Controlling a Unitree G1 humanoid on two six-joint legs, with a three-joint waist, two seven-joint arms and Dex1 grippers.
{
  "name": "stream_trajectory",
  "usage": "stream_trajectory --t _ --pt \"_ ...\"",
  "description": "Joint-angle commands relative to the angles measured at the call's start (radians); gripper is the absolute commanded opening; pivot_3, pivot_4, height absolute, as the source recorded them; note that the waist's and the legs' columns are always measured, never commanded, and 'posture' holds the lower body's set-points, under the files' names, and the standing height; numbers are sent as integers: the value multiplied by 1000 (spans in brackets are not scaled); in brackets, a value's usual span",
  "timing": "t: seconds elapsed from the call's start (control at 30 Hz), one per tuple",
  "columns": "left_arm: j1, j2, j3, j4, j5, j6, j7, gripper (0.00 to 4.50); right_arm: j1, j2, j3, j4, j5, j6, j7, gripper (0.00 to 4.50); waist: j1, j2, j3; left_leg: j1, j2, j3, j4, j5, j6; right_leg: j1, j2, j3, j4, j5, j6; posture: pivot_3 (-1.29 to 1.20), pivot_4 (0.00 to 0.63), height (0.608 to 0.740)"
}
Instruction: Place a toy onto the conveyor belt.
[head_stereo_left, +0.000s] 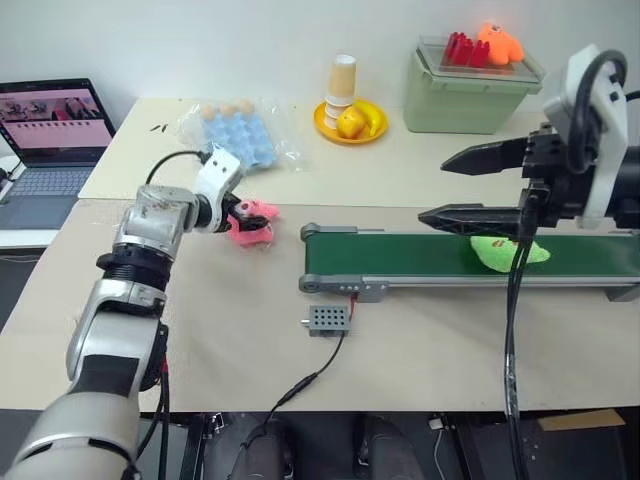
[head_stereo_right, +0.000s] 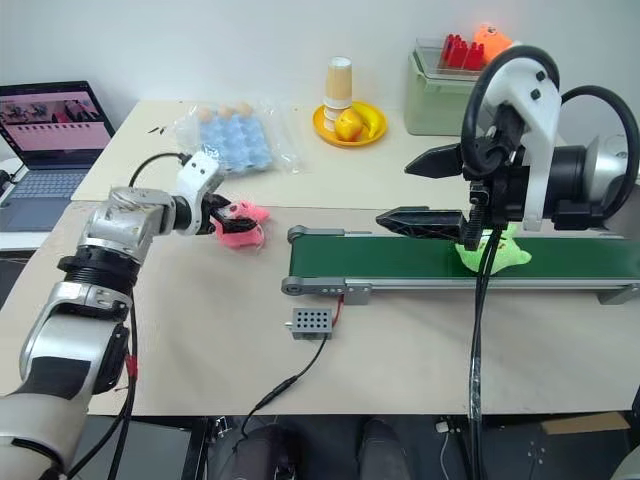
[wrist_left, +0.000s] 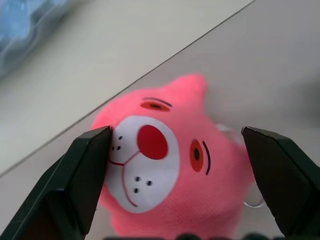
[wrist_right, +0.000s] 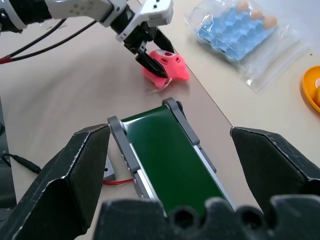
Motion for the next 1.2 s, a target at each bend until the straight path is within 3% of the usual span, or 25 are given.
stream_trajectory --t 0.03,0.07,0.27,0.4,0.6,0.77,0.97,1.2 --pt "-16 -16 32 93 13 -46 48 3906 -30 -18 -35 -14 -6 1 -7 4500 0 0 0 0 0 0 0 0 0 0 0 0 0 0 0 0 150 734" --pt "-16 -19 35 106 15 -56 49 3747 -29 -21 -39 -16 -3 4 -9 4500 0 0 0 0 0 0 0 0 0 0 0 0 0 0 0 0 150 734" --pt "-33 -25 36 137 27 -99 39 1600 -19 -33 -62 -26 10 21 -15 4500 -1 0 0 2 0 0 1 0 0 1 -1 1 0 1 -1 0 150 734" --pt "-73 0 23 121 50 -131 15 524 -16 -30 -63 -27 6 21 -17 4500 -1 0 0 3 0 0 1 0 0 1 -1 1 0 1 -1 0 150 734" --pt "-196 49 6 -4 31 -176 -194 524 -19 -25 -57 -26 1 19 -22 4500 -1 0 0 -3 0 0 2 0 0 -2 0 0 0 4 -1 0 150 734" --pt "-149 25 -26 -246 -45 -83 -394 524 -22 -16 -55 -30 4 21 -38 4500 8 0 0 -5 0 1 2 -1 1 -2 -1 -1 -3 4 0 0 150 734" --pt "-109 -17 -82 -411 -79 -43 -483 524 2 -27 -93 -55 36 55 -68 4500 -1 0 0 -4 0 1 4 0 0 -2 0 -1 -1 4 0 0 150 734" --pt "-84 -96 -134 -454 -82 -53 -512 524 46 -31 -169 -98 98 112 -133 4500 1 0 0 -2 1 0 5 0 1 -1 0 1 0 4 0 0 150 734"
